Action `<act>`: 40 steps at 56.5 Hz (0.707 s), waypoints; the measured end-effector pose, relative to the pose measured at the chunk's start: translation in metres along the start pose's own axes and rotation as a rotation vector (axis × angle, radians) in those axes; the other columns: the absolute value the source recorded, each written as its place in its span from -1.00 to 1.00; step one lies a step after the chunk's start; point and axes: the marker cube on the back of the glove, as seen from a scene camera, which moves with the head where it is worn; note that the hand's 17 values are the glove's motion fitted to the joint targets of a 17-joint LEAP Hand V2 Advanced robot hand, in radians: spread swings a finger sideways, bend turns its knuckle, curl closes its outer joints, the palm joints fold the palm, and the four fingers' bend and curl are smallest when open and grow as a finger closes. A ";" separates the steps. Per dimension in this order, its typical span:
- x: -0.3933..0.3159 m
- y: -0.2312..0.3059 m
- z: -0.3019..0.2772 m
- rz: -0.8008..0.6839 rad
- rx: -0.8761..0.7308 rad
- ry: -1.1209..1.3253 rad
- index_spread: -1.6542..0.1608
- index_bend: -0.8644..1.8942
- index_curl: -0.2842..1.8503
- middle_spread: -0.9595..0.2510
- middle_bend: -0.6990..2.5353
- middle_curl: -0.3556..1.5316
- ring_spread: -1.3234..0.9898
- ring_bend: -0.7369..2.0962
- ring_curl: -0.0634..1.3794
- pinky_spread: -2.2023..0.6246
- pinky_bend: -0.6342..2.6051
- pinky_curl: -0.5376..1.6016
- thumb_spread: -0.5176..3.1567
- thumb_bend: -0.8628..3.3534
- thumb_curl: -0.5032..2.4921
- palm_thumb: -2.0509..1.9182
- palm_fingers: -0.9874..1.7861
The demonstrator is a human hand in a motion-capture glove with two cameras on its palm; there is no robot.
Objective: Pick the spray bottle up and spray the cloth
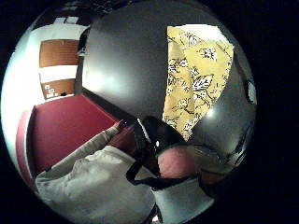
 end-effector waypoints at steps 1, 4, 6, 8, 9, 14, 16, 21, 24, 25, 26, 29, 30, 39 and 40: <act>0.003 0.001 -0.001 0.001 0.000 0.003 0.59 -0.28 -0.71 0.56 -0.44 -0.57 0.16 -0.34 -0.88 0.63 -0.39 -0.43 -0.50 -0.49 -0.61 0.21 -0.24; 0.011 0.004 -0.004 0.002 0.002 0.022 0.51 -0.28 -0.69 0.55 -0.44 -0.54 0.17 -0.33 -0.85 0.66 -0.37 -0.39 -0.40 -0.50 -0.59 0.23 -0.25; 0.006 0.003 -0.001 0.005 0.001 0.022 0.47 -0.28 -0.68 0.54 -0.44 -0.52 0.17 -0.32 -0.83 0.68 -0.37 -0.37 -0.35 -0.50 -0.58 0.23 -0.26; 0.003 0.004 0.001 0.013 0.001 0.018 0.44 -0.27 -0.66 0.54 -0.44 -0.50 0.17 -0.32 -0.82 0.69 -0.36 -0.36 -0.32 -0.51 -0.57 0.24 -0.26; 0.003 0.005 0.001 0.017 0.002 0.017 0.43 -0.27 -0.66 0.54 -0.44 -0.50 0.18 -0.32 -0.81 0.69 -0.36 -0.35 -0.30 -0.51 -0.57 0.24 -0.27; 0.003 0.009 0.000 0.022 0.021 0.017 0.39 -0.27 -0.63 0.53 -0.43 -0.46 0.18 -0.31 -0.78 0.71 -0.35 -0.32 -0.24 -0.53 -0.55 0.25 -0.28; 0.002 0.010 0.000 0.035 0.048 0.022 0.38 -0.27 -0.62 0.53 -0.43 -0.45 0.18 -0.31 -0.76 0.71 -0.35 -0.31 -0.22 -0.53 -0.54 0.25 -0.29; 0.003 0.016 -0.002 0.046 0.105 0.015 0.37 -0.26 -0.60 0.53 -0.43 -0.42 0.19 -0.30 -0.74 0.71 -0.36 -0.29 -0.19 -0.55 -0.53 0.26 -0.28; 0.002 0.020 -0.002 0.048 0.130 0.018 0.37 -0.26 -0.59 0.54 -0.42 -0.40 0.19 -0.29 -0.72 0.71 -0.36 -0.28 -0.18 -0.56 -0.52 0.27 -0.28; 0.002 0.021 -0.003 0.051 0.140 0.020 0.37 -0.26 -0.59 0.53 -0.42 -0.39 0.19 -0.29 -0.72 0.72 -0.36 -0.28 -0.18 -0.56 -0.51 0.27 -0.27; 0.002 0.022 -0.003 0.054 0.152 0.022 0.37 -0.26 -0.58 0.53 -0.42 -0.39 0.19 -0.29 -0.72 0.72 -0.36 -0.28 -0.18 -0.56 -0.51 0.28 -0.27; 0.004 0.027 -0.005 0.055 0.187 0.027 0.37 -0.26 -0.57 0.53 -0.42 -0.38 0.19 -0.29 -0.70 0.72 -0.36 -0.27 -0.17 -0.57 -0.50 0.29 -0.27; 0.007 0.029 -0.007 0.050 0.197 0.032 0.37 -0.26 -0.57 0.53 -0.42 -0.37 0.19 -0.29 -0.70 0.72 -0.36 -0.26 -0.17 -0.57 -0.50 0.29 -0.27; 0.011 0.043 -0.012 0.073 0.295 0.014 0.37 -0.26 -0.54 0.53 -0.42 -0.35 0.19 -0.29 -0.67 0.72 -0.37 -0.25 -0.15 -0.59 -0.48 0.31 -0.26; 0.012 0.045 -0.012 0.077 0.304 0.009 0.37 -0.26 -0.54 0.53 -0.42 -0.34 0.19 -0.29 -0.66 0.72 -0.37 -0.24 -0.15 -0.59 -0.47 0.31 -0.26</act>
